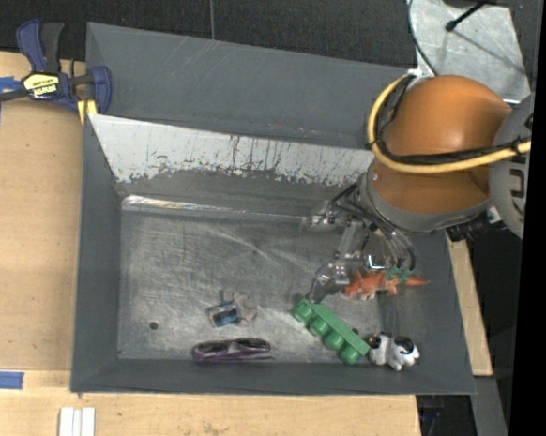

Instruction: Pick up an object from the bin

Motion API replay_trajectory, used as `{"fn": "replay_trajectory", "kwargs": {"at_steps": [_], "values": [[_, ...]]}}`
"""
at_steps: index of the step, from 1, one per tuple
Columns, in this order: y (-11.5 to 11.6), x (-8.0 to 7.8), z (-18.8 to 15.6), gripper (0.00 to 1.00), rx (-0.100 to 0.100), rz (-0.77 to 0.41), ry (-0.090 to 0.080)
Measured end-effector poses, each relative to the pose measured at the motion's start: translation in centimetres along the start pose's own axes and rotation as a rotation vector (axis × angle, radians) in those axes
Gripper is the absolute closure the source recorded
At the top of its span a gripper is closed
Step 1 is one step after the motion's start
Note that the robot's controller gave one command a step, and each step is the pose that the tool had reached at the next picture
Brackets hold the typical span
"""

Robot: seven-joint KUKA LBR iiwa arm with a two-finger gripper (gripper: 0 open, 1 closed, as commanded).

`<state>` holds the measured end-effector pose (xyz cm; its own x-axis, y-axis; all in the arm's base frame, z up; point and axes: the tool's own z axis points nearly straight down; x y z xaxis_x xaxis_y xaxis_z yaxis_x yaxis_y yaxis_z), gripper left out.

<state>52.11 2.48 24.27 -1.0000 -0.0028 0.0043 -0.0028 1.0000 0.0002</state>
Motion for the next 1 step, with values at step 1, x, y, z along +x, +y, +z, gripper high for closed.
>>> {"fn": "replay_trajectory", "kwargs": {"at_steps": [1], "values": [[0.00, -0.15, -0.36, 0.00, 0.000, 0.000, -0.008]]}}
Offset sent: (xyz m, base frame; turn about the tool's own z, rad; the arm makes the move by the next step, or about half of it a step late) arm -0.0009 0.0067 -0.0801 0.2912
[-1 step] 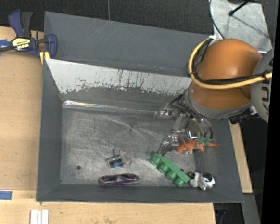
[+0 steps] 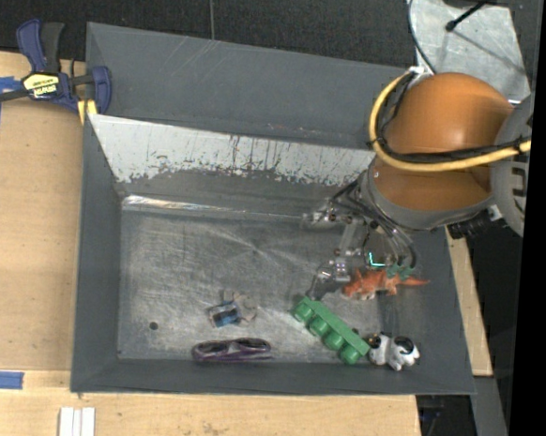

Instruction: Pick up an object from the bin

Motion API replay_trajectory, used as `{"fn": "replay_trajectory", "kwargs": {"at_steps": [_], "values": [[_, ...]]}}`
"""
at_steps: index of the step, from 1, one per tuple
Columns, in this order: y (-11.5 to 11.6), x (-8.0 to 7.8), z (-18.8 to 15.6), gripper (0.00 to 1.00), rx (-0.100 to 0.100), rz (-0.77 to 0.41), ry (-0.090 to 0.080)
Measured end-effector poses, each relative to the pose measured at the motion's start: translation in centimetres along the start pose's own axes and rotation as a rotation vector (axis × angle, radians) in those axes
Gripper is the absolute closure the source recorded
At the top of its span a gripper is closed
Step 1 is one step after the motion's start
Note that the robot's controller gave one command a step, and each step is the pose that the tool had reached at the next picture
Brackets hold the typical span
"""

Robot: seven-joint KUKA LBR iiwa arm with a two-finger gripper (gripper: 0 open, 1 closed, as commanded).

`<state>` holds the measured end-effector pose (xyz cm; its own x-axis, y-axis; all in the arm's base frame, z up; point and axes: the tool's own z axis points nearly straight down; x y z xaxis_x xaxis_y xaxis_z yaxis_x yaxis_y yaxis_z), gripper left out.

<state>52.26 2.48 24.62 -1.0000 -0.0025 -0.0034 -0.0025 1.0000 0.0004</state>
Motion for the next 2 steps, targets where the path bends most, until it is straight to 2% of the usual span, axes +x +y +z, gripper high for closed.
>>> {"fn": "replay_trajectory", "kwargs": {"at_steps": [1, 2], "values": [[0.1, -0.1, 1.4, 0.00, 0.000, 0.066, -0.006], [-0.8, 2.8, 4.7, 0.00, 0.000, 0.170, 0.001]]}}
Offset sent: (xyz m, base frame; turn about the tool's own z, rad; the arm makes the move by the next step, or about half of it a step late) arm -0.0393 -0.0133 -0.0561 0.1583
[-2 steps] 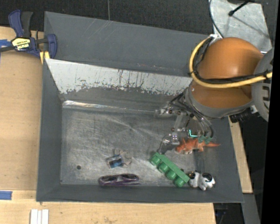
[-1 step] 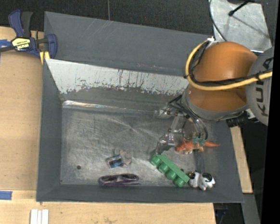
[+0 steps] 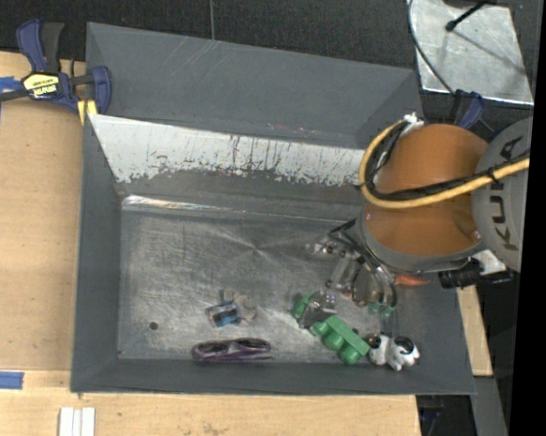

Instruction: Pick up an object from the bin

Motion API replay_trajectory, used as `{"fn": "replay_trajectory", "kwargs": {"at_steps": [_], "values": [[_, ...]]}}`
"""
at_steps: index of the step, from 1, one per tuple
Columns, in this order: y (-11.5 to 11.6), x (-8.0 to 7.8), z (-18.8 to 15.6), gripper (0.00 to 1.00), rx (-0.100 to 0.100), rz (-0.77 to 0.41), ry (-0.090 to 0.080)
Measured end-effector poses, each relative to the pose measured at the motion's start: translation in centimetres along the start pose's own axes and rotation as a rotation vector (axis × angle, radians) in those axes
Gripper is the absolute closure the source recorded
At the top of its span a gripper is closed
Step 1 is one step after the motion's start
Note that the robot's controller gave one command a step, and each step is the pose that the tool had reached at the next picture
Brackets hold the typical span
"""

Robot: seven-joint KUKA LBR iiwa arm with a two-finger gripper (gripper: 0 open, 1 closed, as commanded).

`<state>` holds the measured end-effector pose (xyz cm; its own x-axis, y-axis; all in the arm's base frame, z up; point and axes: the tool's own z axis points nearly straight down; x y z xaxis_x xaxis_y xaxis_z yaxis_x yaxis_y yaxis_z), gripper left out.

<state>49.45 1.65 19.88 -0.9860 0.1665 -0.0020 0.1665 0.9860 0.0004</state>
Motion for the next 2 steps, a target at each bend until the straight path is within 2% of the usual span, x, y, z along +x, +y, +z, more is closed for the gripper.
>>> {"fn": "replay_trajectory", "kwargs": {"at_steps": [1, 2], "values": [[-2.2, -3.2, 4.0, 0.00, 0.000, -0.041, -0.004], [-6.2, -1.9, 6.7, 0.00, 0.000, -0.193, -0.003]]}}
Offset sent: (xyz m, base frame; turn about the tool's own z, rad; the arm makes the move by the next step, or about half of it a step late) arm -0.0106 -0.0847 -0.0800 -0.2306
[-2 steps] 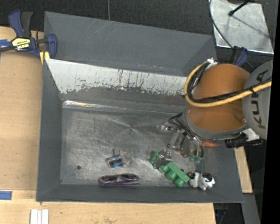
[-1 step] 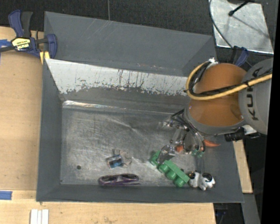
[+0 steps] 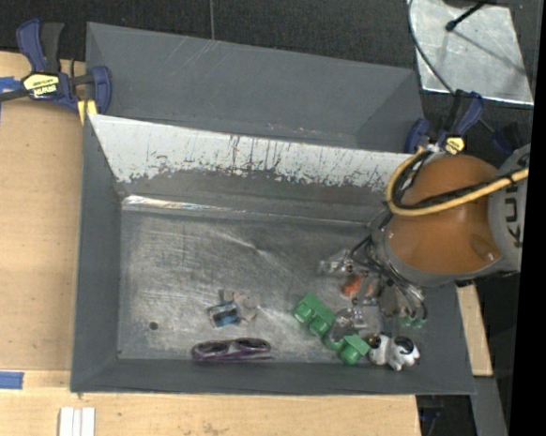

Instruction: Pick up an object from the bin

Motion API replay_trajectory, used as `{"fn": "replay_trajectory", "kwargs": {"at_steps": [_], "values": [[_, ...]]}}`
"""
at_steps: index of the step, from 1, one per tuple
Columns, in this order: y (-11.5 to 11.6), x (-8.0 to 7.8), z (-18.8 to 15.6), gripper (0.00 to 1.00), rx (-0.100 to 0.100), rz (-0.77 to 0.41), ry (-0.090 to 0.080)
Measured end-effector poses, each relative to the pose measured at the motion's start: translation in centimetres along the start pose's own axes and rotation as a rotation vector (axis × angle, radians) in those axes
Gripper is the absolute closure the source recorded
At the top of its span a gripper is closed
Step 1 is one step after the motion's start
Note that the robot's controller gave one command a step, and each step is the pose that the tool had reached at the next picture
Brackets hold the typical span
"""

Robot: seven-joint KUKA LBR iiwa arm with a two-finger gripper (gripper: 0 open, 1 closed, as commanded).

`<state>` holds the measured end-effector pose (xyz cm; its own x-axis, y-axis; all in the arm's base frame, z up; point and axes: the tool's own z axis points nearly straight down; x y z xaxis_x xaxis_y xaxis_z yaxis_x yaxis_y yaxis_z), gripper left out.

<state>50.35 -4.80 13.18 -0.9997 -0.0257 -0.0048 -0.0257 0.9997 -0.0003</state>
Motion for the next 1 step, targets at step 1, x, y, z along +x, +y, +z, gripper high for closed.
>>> {"fn": "replay_trajectory", "kwargs": {"at_steps": [1], "values": [[0.17, -1.11, 3.25, 0.00, 0.004, 0.039, 0.003]]}}
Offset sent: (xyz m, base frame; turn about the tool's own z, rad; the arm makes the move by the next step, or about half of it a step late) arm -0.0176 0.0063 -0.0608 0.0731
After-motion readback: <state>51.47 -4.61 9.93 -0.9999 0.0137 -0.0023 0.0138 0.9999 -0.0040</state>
